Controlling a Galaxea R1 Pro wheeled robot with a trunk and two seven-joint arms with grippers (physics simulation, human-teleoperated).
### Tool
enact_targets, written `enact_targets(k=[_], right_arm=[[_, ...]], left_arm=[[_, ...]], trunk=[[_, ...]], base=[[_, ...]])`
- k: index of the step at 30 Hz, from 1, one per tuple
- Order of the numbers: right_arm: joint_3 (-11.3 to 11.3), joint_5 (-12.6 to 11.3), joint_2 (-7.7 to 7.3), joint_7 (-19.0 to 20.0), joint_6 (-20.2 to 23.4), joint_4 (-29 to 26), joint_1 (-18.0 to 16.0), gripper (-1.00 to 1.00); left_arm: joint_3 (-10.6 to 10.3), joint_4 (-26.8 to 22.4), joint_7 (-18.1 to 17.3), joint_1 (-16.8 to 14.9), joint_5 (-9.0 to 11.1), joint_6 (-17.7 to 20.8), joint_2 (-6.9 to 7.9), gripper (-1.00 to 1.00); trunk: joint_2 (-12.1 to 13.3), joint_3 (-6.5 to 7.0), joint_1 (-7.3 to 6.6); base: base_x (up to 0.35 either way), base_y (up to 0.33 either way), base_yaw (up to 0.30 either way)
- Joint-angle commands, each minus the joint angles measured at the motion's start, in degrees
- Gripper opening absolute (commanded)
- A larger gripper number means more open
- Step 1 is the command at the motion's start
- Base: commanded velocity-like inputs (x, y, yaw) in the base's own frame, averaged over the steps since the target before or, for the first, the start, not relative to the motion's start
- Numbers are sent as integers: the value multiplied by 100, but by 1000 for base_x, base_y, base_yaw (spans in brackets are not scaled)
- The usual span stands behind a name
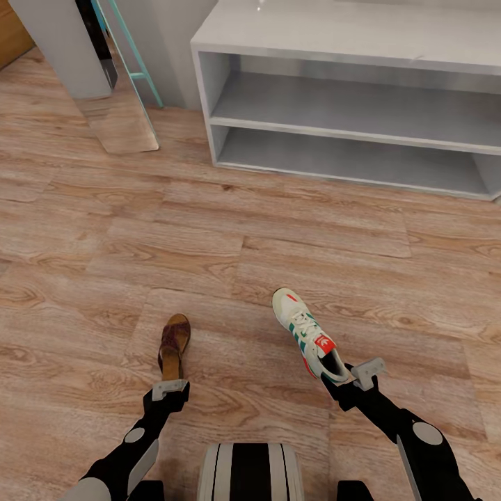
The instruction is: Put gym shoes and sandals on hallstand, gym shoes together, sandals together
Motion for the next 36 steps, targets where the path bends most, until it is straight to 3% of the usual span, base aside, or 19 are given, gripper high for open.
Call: enact_targets(k=[1,26,27,36], right_arm=[[-9,33,2,40,23,-9,-3,-100],[-5,33,2,41,23,-53,-3,-100],[-5,33,2,41,23,-53,-3,-100],[-6,33,2,41,23,-53,-3,-100]], left_arm=[[-48,2,23,-3,47,-22,5,100],[-50,-6,23,-6,59,-30,-9,100],[-48,-6,23,-5,60,-30,-5,-100],[-31,-6,23,-4,104,-31,42,-100]], trunk=[[-1,-3,-1],[-1,-3,-1],[-1,-3,-1],[-1,-3,-1]], base=[[10,7,0],[34,15,0],[4,2,0],[1,0,0]])
